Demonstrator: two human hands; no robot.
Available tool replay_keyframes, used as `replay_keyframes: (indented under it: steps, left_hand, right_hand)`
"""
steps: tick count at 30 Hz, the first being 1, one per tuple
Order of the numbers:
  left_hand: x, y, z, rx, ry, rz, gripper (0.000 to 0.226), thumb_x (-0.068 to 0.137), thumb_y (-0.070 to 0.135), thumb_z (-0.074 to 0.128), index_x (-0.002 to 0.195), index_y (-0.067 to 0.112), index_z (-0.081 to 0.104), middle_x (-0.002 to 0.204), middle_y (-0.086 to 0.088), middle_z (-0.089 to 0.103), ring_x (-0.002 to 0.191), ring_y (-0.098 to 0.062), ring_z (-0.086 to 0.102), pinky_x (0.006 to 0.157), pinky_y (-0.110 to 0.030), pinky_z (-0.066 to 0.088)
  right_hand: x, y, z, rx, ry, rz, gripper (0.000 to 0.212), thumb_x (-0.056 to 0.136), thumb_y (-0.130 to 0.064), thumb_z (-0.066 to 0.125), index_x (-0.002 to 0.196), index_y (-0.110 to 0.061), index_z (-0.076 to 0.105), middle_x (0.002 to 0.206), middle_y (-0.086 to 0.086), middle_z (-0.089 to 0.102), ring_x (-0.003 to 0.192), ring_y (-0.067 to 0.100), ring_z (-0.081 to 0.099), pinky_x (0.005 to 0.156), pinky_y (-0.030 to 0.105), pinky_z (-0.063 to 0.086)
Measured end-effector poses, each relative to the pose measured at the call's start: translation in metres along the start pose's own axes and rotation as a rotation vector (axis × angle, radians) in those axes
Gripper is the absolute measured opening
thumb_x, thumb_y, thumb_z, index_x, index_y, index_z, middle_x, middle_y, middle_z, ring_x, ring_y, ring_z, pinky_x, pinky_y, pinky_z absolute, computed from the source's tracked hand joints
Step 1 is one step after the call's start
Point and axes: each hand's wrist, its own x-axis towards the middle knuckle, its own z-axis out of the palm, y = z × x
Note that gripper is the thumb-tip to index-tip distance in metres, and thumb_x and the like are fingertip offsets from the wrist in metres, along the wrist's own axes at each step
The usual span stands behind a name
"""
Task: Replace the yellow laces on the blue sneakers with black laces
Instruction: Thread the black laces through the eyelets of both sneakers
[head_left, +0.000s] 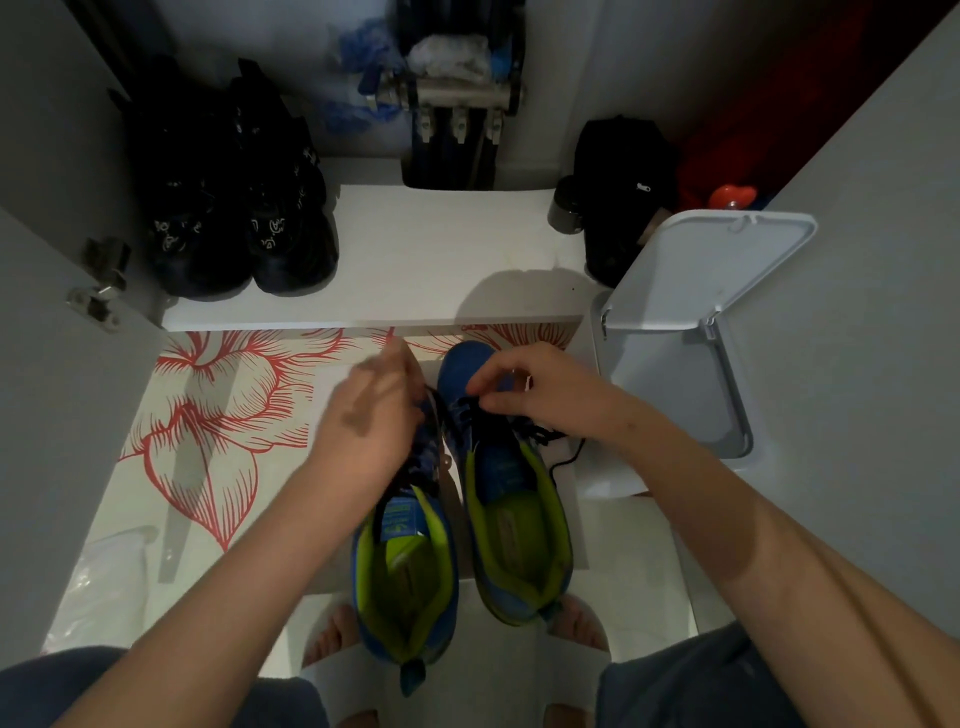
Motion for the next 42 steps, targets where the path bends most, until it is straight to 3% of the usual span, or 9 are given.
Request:
replay_keyframes:
  steps: [9,14,20,25,29,32,34,37,42]
  left_hand:
    - [-0.008,0.032,-0.021,-0.666,0.022,0.028,0.024,0.101,0.007,0.030,0.083,0.015,0.044,0.072,-0.010,0.058,0.056,-0.016,0.061,0.055,-0.025,0.048]
    - [-0.007,-0.002,0.000,0.299,-0.243,0.063,0.023,0.092,0.019,0.055,0.114,0.015,0.061,0.108,-0.006,0.066,0.098,-0.019,0.062,0.081,-0.026,0.046]
    - [-0.010,-0.007,0.023,0.109,-0.307,-0.012,0.017,0.094,0.018,0.053,0.086,0.012,0.067,0.090,-0.012,0.069,0.078,-0.027,0.065,0.071,-0.036,0.051]
    - [-0.008,0.019,0.003,-0.455,-0.051,-0.159,0.033,0.097,0.009,0.043,0.065,0.009,0.052,0.062,-0.010,0.063,0.055,-0.020,0.059,0.049,-0.024,0.046]
    - [-0.012,0.023,-0.021,-0.571,0.048,0.075,0.030,0.100,0.011,0.037,0.073,0.010,0.052,0.046,-0.001,0.061,0.043,-0.013,0.057,0.046,-0.020,0.042]
    - [-0.012,0.016,-0.019,-0.239,-0.060,0.078,0.015,0.097,0.010,0.045,0.100,0.013,0.060,0.074,-0.001,0.070,0.068,-0.009,0.064,0.062,-0.023,0.046]
    - [-0.009,0.014,-0.020,-0.020,-0.151,0.098,0.043,0.090,-0.007,0.043,0.125,0.015,0.053,0.110,-0.002,0.063,0.101,-0.013,0.058,0.074,-0.017,0.044]
    - [0.000,0.018,-0.034,-0.227,-0.183,0.040,0.062,0.082,-0.023,0.030,0.132,0.008,0.048,0.123,-0.004,0.052,0.104,-0.011,0.054,0.060,-0.005,0.040]
    - [0.003,0.027,-0.030,-0.413,-0.351,-0.074,0.041,0.097,0.041,0.033,0.087,0.026,0.070,0.098,0.004,0.073,0.098,-0.011,0.064,0.098,-0.029,0.042]
  right_hand:
    - [0.005,-0.017,0.008,0.248,0.001,0.007,0.019,0.085,-0.008,0.066,0.094,0.008,0.067,0.076,0.020,0.067,0.057,0.007,0.062,0.059,0.019,0.053]
    - [-0.005,-0.044,-0.014,0.777,0.082,-0.087,0.012,0.090,-0.003,0.055,0.096,0.000,0.065,0.082,0.014,0.071,0.069,0.018,0.070,0.067,0.025,0.058]
    - [-0.006,-0.061,-0.020,1.125,0.115,-0.173,0.018,0.094,-0.003,0.044,0.094,-0.004,0.062,0.080,0.007,0.073,0.072,0.013,0.070,0.068,0.022,0.057]
    - [-0.002,-0.048,-0.020,1.040,0.182,-0.070,0.014,0.095,-0.009,0.049,0.099,-0.004,0.062,0.088,0.010,0.072,0.081,0.019,0.071,0.073,0.027,0.058]
    - [-0.001,-0.038,-0.017,0.898,0.223,0.036,0.011,0.093,-0.011,0.055,0.097,-0.005,0.063,0.089,0.012,0.071,0.079,0.022,0.071,0.065,0.025,0.058]
    - [-0.001,-0.039,-0.016,0.836,0.224,0.034,0.010,0.092,-0.010,0.056,0.096,-0.004,0.063,0.086,0.011,0.071,0.074,0.021,0.071,0.064,0.025,0.058]
    - [-0.002,-0.039,-0.016,0.767,0.208,0.029,0.011,0.092,-0.010,0.057,0.098,-0.003,0.063,0.087,0.012,0.070,0.071,0.020,0.070,0.064,0.026,0.059]
    - [-0.005,-0.040,-0.014,0.632,0.166,0.030,0.011,0.091,-0.009,0.057,0.098,-0.001,0.063,0.088,0.017,0.070,0.065,0.019,0.069,0.061,0.026,0.059]
    - [-0.010,-0.039,0.003,0.504,0.016,0.025,0.011,0.090,-0.007,0.059,0.098,-0.002,0.064,0.088,0.022,0.069,0.065,0.021,0.069,0.064,0.029,0.058]
